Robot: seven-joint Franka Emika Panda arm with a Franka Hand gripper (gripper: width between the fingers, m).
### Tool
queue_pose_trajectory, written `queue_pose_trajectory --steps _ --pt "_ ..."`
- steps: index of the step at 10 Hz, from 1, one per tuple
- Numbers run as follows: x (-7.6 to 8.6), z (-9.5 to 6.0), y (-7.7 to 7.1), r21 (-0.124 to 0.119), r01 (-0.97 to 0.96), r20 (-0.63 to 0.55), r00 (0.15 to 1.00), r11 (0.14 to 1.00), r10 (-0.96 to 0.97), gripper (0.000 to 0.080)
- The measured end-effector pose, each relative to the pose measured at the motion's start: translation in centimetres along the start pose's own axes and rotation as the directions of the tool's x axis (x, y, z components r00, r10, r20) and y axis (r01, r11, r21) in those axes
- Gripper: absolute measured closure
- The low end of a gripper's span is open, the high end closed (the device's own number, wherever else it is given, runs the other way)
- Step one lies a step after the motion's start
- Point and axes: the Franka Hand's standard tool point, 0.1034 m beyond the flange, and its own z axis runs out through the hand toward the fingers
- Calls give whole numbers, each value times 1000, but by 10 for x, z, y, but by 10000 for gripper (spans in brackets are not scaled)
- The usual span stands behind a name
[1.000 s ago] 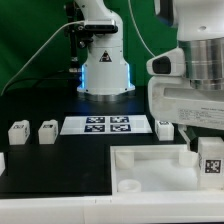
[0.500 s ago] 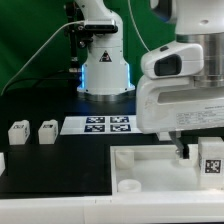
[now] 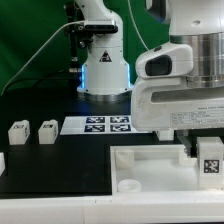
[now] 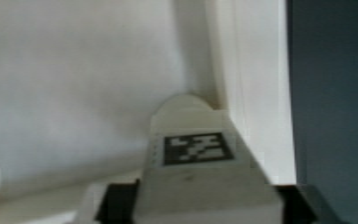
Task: Assemble one leg
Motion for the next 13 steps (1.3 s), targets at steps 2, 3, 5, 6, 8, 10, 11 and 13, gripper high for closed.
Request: queue_pose_trajectory --steps 2,3,5,6,8,10,11,13 --pt "0 0 0 2 -171 0 985 985 171 509" --pt "0 0 0 5 -265 2 964 964 265 509" --pt "1 1 0 15 -552 9 834 834 552 509" --pt "2 1 0 25 -700 15 714 713 700 509" --pt "2 0 3 39 -877 58 480 478 876 508" --pt "2 1 1 33 -990 109 142 139 984 508" --pt "2 1 0 31 -993 110 120 117 987 508" --pt "1 2 0 37 -983 107 185 182 977 508"
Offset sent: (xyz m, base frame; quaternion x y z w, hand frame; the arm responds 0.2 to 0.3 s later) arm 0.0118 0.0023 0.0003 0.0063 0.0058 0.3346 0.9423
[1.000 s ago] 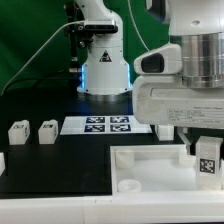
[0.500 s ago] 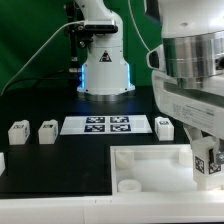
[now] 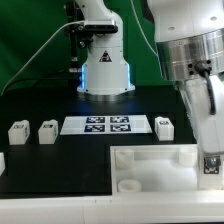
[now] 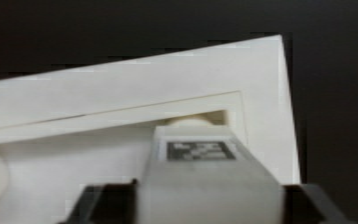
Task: Assemble one leg
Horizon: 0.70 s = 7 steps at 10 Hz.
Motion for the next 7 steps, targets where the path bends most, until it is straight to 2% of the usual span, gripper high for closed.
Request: queue_pose_trajectory --steps 2,3,4,5,7 --pt "-4 4 5 -17 169 0 986 985 -169 197" --pt "-3 5 6 -21 333 -1 943 943 -333 164" --pt "-3 5 6 -24 452 -2 892 892 -452 164" --pt "-3 5 6 -24 520 -1 854 854 -520 152" --pt "-2 5 5 -24 694 4 720 720 -694 150"
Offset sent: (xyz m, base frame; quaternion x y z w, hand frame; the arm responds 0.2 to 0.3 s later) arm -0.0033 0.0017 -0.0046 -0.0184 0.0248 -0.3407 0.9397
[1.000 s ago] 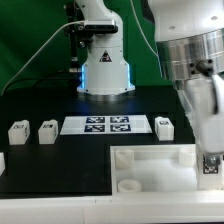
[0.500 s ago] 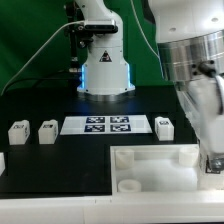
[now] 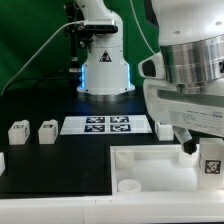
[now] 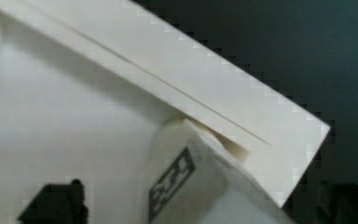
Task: Assemble one leg
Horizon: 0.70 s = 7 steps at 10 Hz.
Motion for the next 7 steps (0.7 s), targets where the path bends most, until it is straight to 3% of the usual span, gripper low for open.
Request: queue_pose_trajectory --steps 1,2,3,4,5,6,7 --pt "0 0 0 -2 43 0 999 999 -43 150" --pt "-2 -1 1 -60 227 -3 974 972 -227 150" --pt "-2 -5 -2 -101 366 0 930 925 -367 150" --pt "-1 -5 -3 -125 520 3 852 845 -523 150" --pt "-2 -5 -3 -123 547 8 835 828 -550 150" --pt "-2 -5 -3 -124 501 1 863 857 -505 246" --pt "-1 -5 -3 -124 502 1 863 856 -506 246"
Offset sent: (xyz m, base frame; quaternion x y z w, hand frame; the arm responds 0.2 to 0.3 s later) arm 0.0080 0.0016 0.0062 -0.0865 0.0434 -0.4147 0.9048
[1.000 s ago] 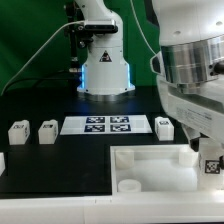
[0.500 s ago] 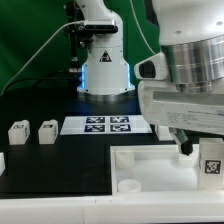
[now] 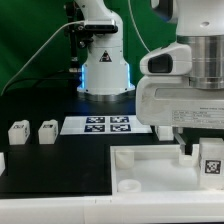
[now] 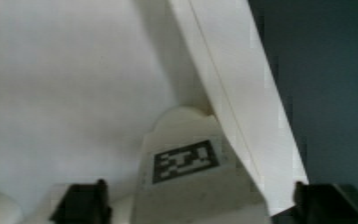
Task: Assemble one leg
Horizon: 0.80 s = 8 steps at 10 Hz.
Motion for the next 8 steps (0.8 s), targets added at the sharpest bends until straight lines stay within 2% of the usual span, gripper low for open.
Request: queue_pose_trajectory --steps 1,2,6,8 --pt "0 0 0 2 -27 1 1000 1000 27 429" --pt "-1 0 -1 6 -171 5 985 985 171 507" --pt "-1 0 -2 11 -483 16 876 876 483 507" --pt "0 1 -3 26 -714 32 700 700 713 507"
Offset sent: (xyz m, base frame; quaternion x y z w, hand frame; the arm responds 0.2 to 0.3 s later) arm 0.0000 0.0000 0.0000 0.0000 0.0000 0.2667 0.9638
